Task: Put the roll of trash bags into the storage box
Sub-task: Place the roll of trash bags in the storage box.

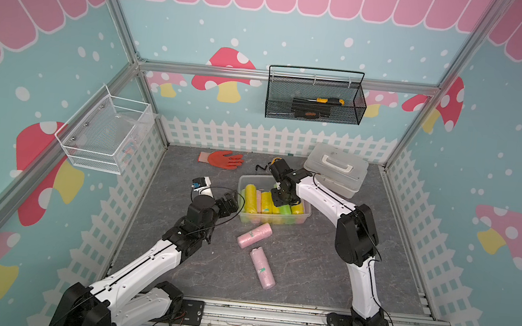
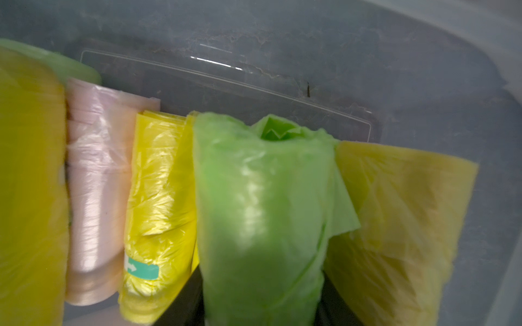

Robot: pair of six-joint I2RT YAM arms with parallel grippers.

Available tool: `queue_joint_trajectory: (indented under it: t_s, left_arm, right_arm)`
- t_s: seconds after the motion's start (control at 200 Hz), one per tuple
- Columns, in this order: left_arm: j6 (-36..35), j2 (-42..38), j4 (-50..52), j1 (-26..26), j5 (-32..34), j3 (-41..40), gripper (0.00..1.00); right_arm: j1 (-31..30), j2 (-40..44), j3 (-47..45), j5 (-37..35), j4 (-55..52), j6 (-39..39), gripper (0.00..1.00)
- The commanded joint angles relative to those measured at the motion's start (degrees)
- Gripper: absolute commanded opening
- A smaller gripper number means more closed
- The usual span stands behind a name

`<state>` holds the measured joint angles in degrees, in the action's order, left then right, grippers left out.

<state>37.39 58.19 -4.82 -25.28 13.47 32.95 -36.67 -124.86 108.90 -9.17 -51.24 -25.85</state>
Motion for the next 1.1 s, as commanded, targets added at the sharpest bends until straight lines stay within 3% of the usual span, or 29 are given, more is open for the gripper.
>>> queue_joint_trajectory:
  t_s: [0.0, 0.125, 0.23, 0.395, 0.625, 0.951, 1.091]
  left_arm:
    - [1.1, 0.3, 1.6, 0.6, -0.6, 1.8, 0.98]
    - [3.9, 0.2, 3.2, 1.5, -2.2, 2.1, 0.99]
    - [7.7, 0.8, 5.4, 5.9, -5.4, 2.8, 0.99]
    - [10.2, 5.8, 8.9, 10.6, -14.0, 5.9, 0.98]
    - [11.9, 13.8, 9.7, 12.9, -22.5, 8.6, 0.94]
    - [11.9, 11.5, 9.5, 13.3, -23.0, 7.9, 0.93]
    - [10.5, 8.6, 10.9, 13.2, -21.9, 8.2, 0.94]
  right_arm:
    - [0.1, -1.6, 1.5, -0.6, -3.9, -1.3, 0.50]
    - [0.1, -1.1, 0.9, -2.3, -4.3, -1.8, 0.61]
    - [0.1, -0.4, 0.6, -2.5, -4.4, -2.0, 0.68]
    - [-0.1, 2.4, -0.4, -3.4, -4.3, -1.7, 0.72]
    - [-0.3, 8.5, -4.8, -5.6, -1.6, -1.4, 0.74]
    - [-0.4, 15.4, -9.5, -6.6, 1.5, -1.1, 0.73]
    - [-0.4, 22.5, -11.8, -6.0, 2.0, -0.8, 0.73]
